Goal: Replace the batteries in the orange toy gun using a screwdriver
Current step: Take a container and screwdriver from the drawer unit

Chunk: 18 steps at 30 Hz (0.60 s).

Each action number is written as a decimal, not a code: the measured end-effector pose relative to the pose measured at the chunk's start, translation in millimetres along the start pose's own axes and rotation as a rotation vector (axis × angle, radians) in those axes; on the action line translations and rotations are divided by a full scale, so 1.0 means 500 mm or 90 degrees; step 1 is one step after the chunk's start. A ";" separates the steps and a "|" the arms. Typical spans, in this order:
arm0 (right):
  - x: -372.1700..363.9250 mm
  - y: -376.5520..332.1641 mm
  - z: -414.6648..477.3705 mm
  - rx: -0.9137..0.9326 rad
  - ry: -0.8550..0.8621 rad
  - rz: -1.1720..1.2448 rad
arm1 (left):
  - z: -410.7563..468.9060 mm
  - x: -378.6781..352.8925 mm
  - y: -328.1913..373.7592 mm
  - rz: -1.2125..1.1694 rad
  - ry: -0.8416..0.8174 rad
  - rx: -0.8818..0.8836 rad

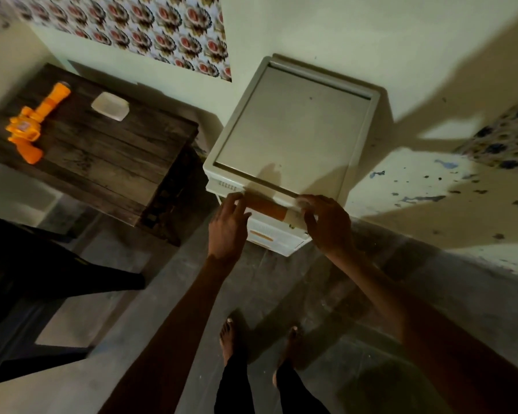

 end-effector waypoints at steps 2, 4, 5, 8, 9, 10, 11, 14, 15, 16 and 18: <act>0.000 -0.022 -0.017 0.006 0.023 -0.036 | -0.043 -0.005 -0.019 -0.074 -0.002 0.088; -0.010 -0.059 -0.044 0.059 0.069 -0.080 | -0.084 -0.035 -0.053 -0.145 -0.051 0.173; -0.020 -0.076 -0.058 0.083 0.084 -0.084 | -0.100 -0.054 -0.072 -0.162 -0.078 0.205; -0.100 -0.091 -0.109 0.076 0.064 -0.036 | -0.129 -0.124 -0.125 -0.186 -0.121 0.230; -0.147 -0.081 -0.127 0.050 0.054 -0.016 | -0.134 -0.152 -0.143 -0.195 -0.119 0.220; -0.190 -0.064 -0.139 0.016 0.050 0.004 | -0.131 -0.177 -0.159 -0.205 -0.108 0.212; -0.231 -0.041 -0.145 -0.022 0.046 0.021 | -0.124 -0.197 -0.173 -0.215 -0.089 0.203; -0.355 0.042 -0.140 -0.120 0.070 -0.010 | -0.095 -0.266 -0.218 -0.240 -0.034 0.148; -0.382 0.065 -0.129 -0.140 0.082 -0.033 | -0.079 -0.283 -0.228 -0.254 -0.009 0.129; -0.404 0.083 -0.115 -0.154 0.096 -0.057 | -0.062 -0.295 -0.235 -0.270 0.017 0.113; -0.437 0.113 -0.087 -0.177 0.135 -0.113 | -0.025 -0.324 -0.245 -0.301 0.058 0.095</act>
Point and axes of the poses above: each hand's wrist, its own z-axis towards the middle knuckle, its own x-axis out of the back of the hand, y = z × x, the point moved 5 cm from there along z, towards the middle knuckle, and after that the axes turned 2 degrees about x, right-handed, at the moved point
